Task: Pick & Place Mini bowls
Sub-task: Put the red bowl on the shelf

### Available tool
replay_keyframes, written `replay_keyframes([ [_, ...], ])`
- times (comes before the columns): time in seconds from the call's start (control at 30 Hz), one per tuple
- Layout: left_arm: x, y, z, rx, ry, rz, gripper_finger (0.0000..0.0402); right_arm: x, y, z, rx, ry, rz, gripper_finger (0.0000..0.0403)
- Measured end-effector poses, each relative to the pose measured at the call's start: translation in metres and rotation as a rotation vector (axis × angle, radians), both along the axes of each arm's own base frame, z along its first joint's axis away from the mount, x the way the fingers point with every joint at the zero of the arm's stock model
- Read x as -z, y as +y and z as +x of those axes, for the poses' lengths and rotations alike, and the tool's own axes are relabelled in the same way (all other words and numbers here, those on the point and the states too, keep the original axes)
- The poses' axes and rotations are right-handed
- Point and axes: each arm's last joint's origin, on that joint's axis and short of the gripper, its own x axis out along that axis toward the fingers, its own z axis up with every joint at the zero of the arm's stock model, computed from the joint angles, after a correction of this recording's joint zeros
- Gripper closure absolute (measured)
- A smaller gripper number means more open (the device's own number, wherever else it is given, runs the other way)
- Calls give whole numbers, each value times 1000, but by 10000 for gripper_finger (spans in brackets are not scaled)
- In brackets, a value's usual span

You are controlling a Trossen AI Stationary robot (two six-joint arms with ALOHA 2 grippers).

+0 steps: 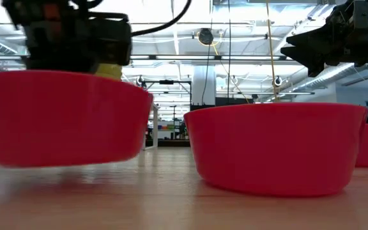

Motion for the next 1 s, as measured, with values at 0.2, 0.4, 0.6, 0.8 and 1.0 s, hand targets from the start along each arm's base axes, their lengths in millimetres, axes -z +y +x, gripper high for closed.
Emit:
replay_keyframes([
  [0.2,-31,37,29,44,-39,79,394,0,0,0,0,0,0,234],
  [0.4,-102,97,59,121,-104,240,388,0,0,0,0,-1,0,234],
  [0.6,-162,179,55,69,-81,378,392,0,0,0,0,0,0,234],
  [0.8,-196,269,27,-85,-80,468,394,0,0,0,0,0,0,234],
  [1.0,-197,340,-12,-221,-55,467,389,0,0,0,0,0,0,234],
])
